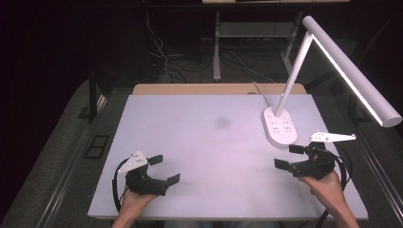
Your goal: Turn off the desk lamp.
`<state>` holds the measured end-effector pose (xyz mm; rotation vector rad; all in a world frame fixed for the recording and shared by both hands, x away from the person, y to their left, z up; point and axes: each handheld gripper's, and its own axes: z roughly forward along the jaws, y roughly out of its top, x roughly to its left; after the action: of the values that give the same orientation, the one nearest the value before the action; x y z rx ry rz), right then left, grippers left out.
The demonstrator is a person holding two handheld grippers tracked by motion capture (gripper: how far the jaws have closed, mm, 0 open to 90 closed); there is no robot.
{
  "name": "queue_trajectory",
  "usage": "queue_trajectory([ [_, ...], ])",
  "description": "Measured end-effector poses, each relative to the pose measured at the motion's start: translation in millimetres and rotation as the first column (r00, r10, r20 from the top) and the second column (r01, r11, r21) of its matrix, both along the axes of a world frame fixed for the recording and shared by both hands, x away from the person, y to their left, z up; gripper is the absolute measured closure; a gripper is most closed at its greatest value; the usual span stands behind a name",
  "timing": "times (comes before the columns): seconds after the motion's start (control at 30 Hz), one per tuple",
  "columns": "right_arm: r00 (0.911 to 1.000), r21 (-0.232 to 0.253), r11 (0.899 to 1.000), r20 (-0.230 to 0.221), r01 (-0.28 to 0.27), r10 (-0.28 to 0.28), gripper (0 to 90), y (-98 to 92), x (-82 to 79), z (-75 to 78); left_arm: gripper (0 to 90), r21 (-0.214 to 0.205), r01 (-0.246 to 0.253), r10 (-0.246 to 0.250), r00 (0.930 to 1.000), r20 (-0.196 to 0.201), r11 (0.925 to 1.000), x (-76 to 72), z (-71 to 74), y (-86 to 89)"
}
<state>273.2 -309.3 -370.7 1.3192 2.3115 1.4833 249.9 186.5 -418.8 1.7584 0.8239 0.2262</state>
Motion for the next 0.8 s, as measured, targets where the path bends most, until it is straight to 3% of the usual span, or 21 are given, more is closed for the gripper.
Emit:
queue_trajectory([
  [0.8,1.0,-0.06,0.998,-0.007,0.006,-0.006,0.8,-10.8,37.0,16.9,0.0,-0.009,-0.007,0.007,1.0,-0.004,0.9999,0.4,-0.6,1.4],
])
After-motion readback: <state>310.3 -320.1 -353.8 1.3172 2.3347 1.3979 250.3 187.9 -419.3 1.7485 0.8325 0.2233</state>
